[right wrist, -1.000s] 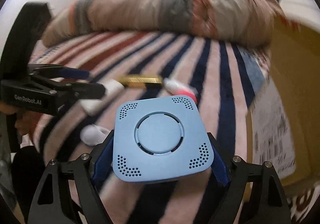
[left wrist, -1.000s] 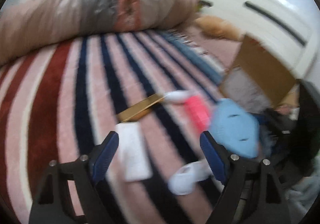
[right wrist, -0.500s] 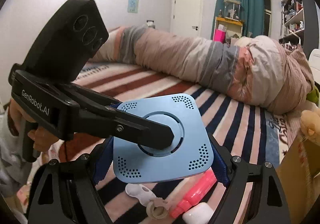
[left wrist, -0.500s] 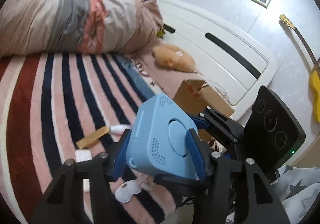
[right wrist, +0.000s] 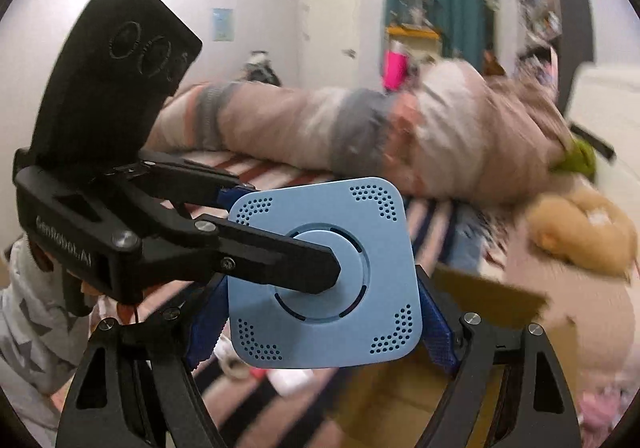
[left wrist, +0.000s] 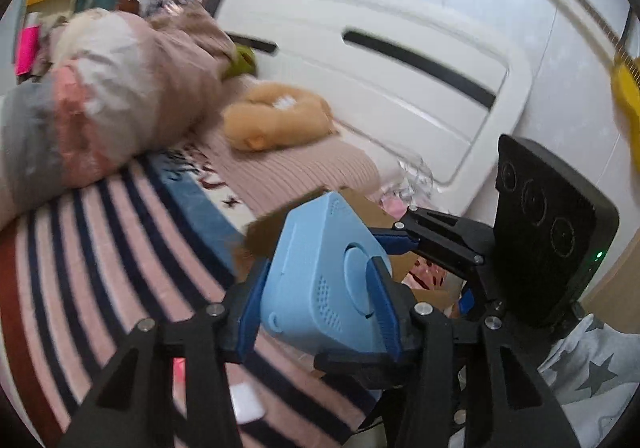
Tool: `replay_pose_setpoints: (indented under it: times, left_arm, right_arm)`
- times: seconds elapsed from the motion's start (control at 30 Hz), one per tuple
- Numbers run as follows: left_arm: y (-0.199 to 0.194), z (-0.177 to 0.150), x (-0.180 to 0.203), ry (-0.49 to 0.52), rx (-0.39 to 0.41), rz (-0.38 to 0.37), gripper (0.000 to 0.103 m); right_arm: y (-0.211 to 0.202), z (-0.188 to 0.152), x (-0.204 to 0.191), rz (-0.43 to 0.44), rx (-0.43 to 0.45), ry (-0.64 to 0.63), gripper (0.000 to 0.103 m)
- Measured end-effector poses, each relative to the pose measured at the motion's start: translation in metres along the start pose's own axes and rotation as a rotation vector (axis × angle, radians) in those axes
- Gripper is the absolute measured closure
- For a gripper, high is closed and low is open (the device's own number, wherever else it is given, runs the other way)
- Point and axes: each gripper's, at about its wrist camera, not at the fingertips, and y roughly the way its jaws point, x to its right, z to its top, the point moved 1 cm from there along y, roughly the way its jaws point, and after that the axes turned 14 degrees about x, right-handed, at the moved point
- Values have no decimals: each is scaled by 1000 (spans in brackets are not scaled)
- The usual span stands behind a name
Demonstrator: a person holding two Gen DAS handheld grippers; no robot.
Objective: Organize rigid objects
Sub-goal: 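Lower the blue device into the box and open the right gripper while left holds power bank, then grasp the clear tape roll with the right gripper while the left holds the power bank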
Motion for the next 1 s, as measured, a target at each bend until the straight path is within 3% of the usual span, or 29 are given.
replay_pose_setpoints:
  times: [0.17, 0.23, 0.3, 0.5, 0.6, 0.67, 0.8, 0.9, 1.0]
  left_arm:
    - [64, -1, 17, 24, -138, 10, 55]
    - [75, -4, 18, 64, -160, 67, 45]
    - [70, -4, 14, 74, -140, 97, 24]
    - [34, 3, -5, 54, -59, 155, 22]
    - [-2, 3, -19, 46, 7, 219, 19]
    - [-28, 0, -34, 44, 48, 285, 17]
    - [-86, -25, -83, -20, 121, 503, 15]
    - [-110, -62, -117, -50, 100, 611, 15]
    - [-117, -109, -151, -129, 43, 677, 15]
  right_arm:
    - [-6, -21, 56, -59, -139, 95, 23]
    - [-1, -29, 72, -70, -219, 136, 22]
    - [3, -34, 82, -90, -257, 158, 19]
    - [-2, -30, 84, -173, -272, 121, 12]
    - [-2, -24, 72, -172, -235, 112, 12]
    - [-7, -14, 52, -158, -162, 67, 12]
    - [0, 12, 4, -105, -57, -5, 12]
    - [14, 21, -32, 42, -23, 24, 13]
    - [34, 13, -67, 104, -52, -4, 13]
